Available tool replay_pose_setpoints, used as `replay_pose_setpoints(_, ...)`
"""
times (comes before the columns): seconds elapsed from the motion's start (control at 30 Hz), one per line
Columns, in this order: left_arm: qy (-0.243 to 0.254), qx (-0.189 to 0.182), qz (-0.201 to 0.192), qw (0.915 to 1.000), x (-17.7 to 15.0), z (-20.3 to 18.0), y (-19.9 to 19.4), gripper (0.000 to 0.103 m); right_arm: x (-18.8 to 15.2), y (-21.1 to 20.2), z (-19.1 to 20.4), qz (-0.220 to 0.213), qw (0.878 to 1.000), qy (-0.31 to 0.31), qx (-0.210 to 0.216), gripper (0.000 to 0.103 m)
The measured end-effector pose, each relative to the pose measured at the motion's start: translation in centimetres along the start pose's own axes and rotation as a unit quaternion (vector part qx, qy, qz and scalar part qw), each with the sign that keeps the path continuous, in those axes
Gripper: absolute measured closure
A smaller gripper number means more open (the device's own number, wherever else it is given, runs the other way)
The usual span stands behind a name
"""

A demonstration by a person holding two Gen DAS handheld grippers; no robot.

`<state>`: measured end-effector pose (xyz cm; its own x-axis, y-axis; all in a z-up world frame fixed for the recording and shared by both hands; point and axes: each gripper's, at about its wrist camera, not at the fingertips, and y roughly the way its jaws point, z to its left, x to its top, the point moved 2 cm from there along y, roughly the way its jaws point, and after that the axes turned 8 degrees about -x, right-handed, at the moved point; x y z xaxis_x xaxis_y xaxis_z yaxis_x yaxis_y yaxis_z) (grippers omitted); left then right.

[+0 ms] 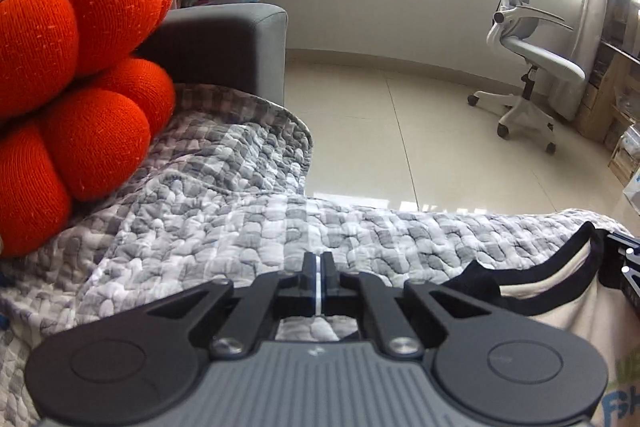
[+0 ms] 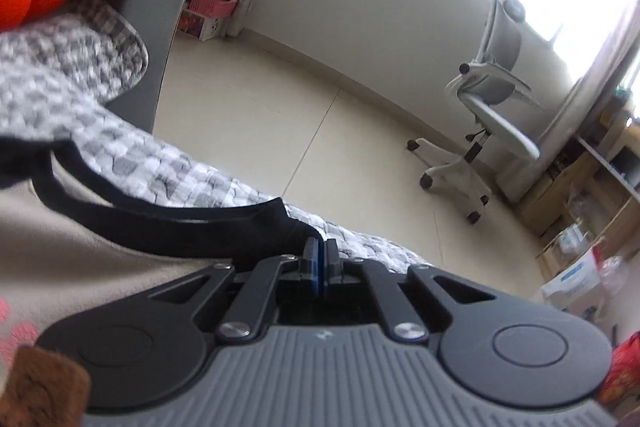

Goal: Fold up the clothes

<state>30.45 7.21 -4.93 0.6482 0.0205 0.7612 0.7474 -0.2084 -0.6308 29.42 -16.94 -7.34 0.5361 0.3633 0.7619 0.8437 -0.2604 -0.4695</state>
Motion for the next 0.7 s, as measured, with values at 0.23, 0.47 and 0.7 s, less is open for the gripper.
replay_pose_setpoints(0.23,0.027,-0.077,0.063,0.9947,-1.8,-0.8,-0.6,0.033,0.9,-1.0,-3.2,0.018,0.993,0.068,0.099,0.084)
replay_pose_setpoints(0.47,0.117,-0.053,0.082,0.9883,-3.6,-2.9,0.9,0.043,-1.1,0.1,-2.6,0.059,0.987,0.056,0.137,0.054)
replay_pose_setpoints(0.7,0.104,-0.045,0.063,0.9916,-2.8,-2.4,0.8,0.1,-0.7,-0.7,-1.9,0.031,0.989,0.036,0.138,0.099)
